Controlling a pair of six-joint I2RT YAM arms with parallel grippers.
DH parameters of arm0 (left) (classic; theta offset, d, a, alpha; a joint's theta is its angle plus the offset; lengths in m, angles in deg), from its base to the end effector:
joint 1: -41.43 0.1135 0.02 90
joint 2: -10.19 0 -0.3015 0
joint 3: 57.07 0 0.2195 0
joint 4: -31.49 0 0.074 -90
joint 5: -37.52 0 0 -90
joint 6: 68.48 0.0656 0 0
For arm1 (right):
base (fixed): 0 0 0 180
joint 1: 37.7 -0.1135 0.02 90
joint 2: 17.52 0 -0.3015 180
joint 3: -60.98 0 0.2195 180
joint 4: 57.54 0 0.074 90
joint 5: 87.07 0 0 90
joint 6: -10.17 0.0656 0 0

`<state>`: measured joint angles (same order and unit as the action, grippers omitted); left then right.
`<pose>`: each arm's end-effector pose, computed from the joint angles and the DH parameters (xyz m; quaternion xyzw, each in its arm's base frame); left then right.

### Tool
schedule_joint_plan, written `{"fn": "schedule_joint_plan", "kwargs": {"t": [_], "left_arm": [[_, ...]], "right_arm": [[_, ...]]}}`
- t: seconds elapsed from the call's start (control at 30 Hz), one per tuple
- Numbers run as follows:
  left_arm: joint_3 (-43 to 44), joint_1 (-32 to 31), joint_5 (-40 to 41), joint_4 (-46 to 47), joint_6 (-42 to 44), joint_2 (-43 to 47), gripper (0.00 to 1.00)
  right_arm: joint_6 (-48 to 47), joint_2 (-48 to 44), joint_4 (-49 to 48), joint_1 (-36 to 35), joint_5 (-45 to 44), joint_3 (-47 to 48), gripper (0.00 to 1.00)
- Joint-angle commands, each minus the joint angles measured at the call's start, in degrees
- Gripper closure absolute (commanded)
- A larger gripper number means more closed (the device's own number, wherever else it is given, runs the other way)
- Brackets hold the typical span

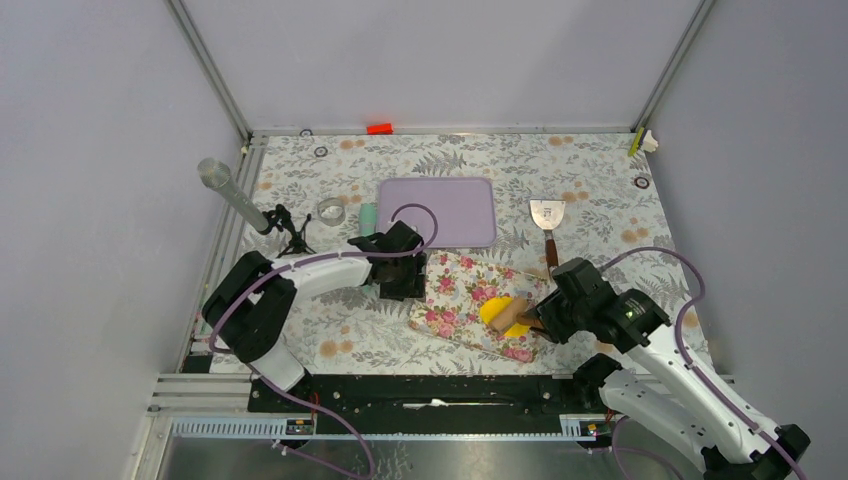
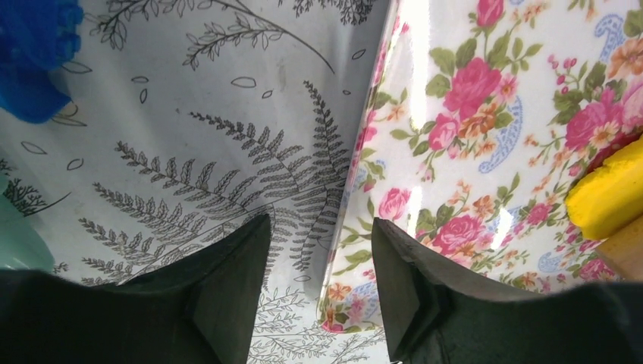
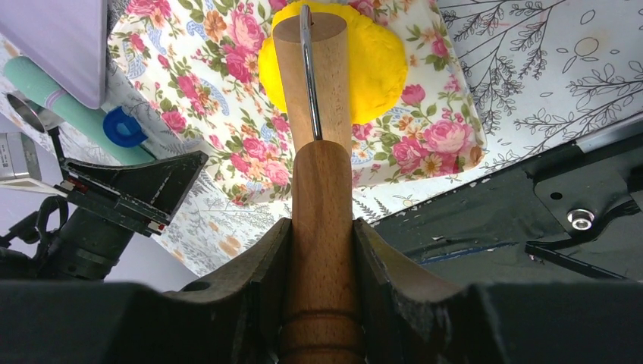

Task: Roll out the dumpling wrappers from the dough
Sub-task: Flatten out the dough on the work surface.

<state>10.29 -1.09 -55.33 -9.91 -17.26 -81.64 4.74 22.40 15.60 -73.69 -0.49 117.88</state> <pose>0.2089 -0.1960 0.1966 0.0371 0.9769 -0.1546 0.1427 0.0641 0.0417 0.2552 0.4013 0.8681 0.2385 0.1690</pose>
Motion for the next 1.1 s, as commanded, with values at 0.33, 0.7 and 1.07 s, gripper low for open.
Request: {"fn": "schedule_joint_plan", "kwargs": {"t": [0.33, 0.7, 1.07], "left_arm": [[-0.4, -1.8, 4.1, -2.4, -5.0, 1.1, 1.00], [-7.1, -4.1, 1.3, -3.6, -8.0, 5.1, 1.00], [-7.4, -4.7, 0.3, -3.6, -6.2, 4.6, 1.00]], "right_arm": [[8.3, -10.1, -5.4, 0.1, -2.2, -4.7, 1.00], [10.1, -7.1, -4.6, 0.0, -2.5, -6.8, 1.00], [11.8, -5.1, -7.4, 0.1, -1.7, -13.5, 1.00]]}}
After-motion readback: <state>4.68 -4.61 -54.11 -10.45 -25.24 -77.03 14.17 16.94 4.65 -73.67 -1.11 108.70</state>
